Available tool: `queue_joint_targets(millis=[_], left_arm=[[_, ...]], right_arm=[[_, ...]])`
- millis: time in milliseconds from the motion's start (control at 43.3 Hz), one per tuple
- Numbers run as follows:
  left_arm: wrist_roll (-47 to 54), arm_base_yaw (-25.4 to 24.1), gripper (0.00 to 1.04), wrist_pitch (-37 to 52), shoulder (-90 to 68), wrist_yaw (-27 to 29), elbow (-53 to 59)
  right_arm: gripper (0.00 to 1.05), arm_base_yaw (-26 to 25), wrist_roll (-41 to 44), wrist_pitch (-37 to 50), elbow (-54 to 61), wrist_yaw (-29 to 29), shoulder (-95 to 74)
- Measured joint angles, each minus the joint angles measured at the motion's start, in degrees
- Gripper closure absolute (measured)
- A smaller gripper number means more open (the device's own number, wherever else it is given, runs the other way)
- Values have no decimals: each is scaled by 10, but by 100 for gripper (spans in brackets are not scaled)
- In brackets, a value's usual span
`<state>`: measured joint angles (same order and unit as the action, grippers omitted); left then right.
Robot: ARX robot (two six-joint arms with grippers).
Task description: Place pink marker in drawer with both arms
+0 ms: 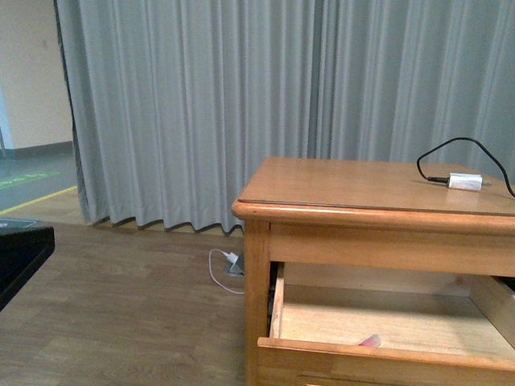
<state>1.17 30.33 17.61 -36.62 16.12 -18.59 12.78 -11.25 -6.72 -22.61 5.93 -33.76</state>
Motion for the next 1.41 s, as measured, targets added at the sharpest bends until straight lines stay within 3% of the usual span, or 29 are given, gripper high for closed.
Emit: queue_joint_targets(millis=[69,115,300,416,531,808,878,947,1109,1224,1409], left_arm=[[-2,4,19,6,10,94,13],[-4,-13,28,5,28,106,30],[-9,-83,57,-10,89,49,75],[-11,-136,84,-25,131,-1,103],[-12,-167,101,-35,156,-31,118],[-13,-224,101,-59,208,-85,145],[-13,-271,101,-70,225,-148,151],[-13,-299,101,-76,237,-153,156],[-13,-302,101,-88,263,-161,168],[-13,-302,101,-169,345,-161,172],[-13,-302,101,-175,363,-161,172]], right_arm=[[8,0,0,0,0,0,0],[8,0,0,0,0,0,0],[8,0,0,0,0,0,0],[8,0,0,0,0,0,0],[8,0,0,0,0,0,0],[8,0,0,0,0,0,0],[8,0,0,0,0,0,0],[8,0,0,0,0,0,0],[8,0,0,0,0,0,0],[8,0,0,0,0,0,0],[8,0,0,0,0,0,0]])
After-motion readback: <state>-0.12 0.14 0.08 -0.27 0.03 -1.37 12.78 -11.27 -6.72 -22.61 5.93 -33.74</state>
